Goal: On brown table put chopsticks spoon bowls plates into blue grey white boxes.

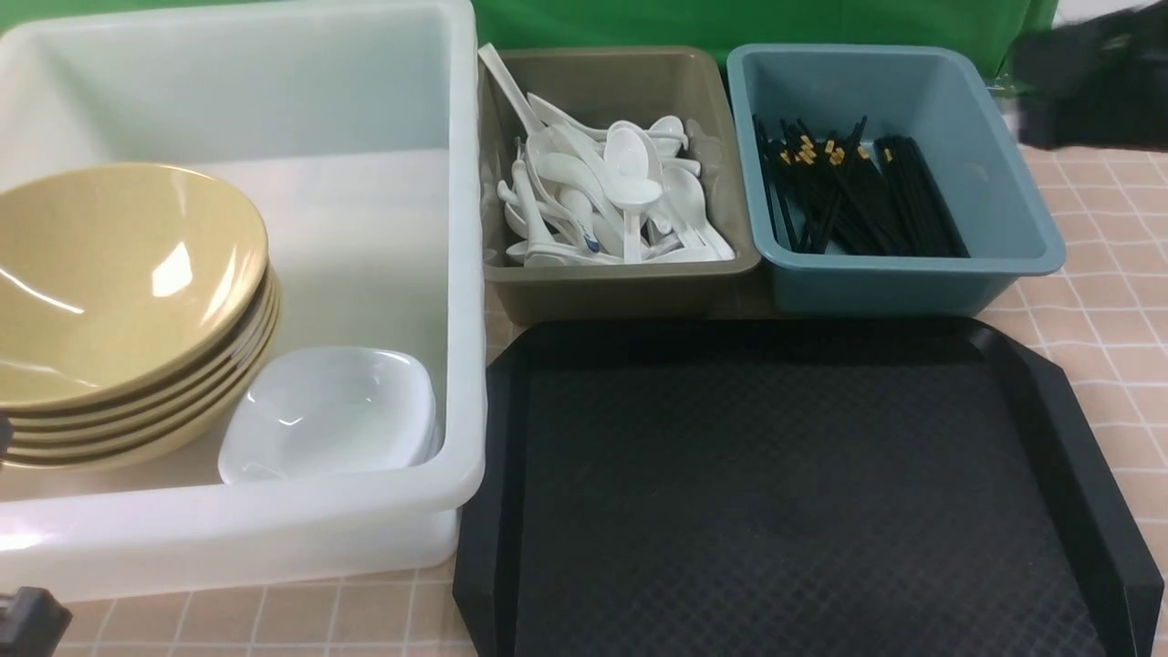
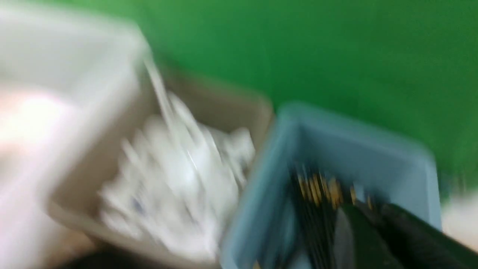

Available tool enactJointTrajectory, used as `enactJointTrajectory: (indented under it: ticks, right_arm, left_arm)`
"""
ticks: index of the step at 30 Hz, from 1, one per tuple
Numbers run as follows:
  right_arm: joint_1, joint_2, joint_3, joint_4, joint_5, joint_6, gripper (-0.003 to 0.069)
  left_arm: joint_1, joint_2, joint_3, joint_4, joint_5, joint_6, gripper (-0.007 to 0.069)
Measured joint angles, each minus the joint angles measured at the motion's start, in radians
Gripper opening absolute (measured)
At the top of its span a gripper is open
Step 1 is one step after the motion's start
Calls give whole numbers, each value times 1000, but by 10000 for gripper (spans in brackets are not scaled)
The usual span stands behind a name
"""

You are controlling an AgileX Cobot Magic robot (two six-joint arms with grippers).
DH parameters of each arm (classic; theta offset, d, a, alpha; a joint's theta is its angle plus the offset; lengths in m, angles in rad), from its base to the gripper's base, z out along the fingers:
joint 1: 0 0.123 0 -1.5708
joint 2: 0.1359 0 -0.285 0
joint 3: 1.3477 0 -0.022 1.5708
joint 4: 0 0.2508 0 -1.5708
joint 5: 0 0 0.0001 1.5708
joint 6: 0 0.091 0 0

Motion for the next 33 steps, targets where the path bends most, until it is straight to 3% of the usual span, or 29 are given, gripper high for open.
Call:
enactJointTrajectory:
  ticks: [1,6,13,20,27,30,33]
  right_arm:
    - [25,-69,63,1,-78,-3,56]
    - [116,-322,378,2,-262,-59,36]
    - [136,-487,754,2,-265,-181,36]
    - [136,-508,909,2,-258,-160,37]
    - [129,-548,917,-6,-47,-179,40]
    - [85,-624,917,-7,-15,-179,41]
    - [-23,-796,917,-8,55,-136,44]
  left_arm:
    - [0,0,0,-1,7,0,1]
    - [0,0,0,-3,38,-4,1]
    - [0,0,0,-3,89,-3,1]
    - [0,0,0,-3,144,-5,1]
    - [0,0,0,-2,206,-9,1]
    - [0,0,0,-2,228,-9,1]
    - [0,0,0,1,267,-10,1]
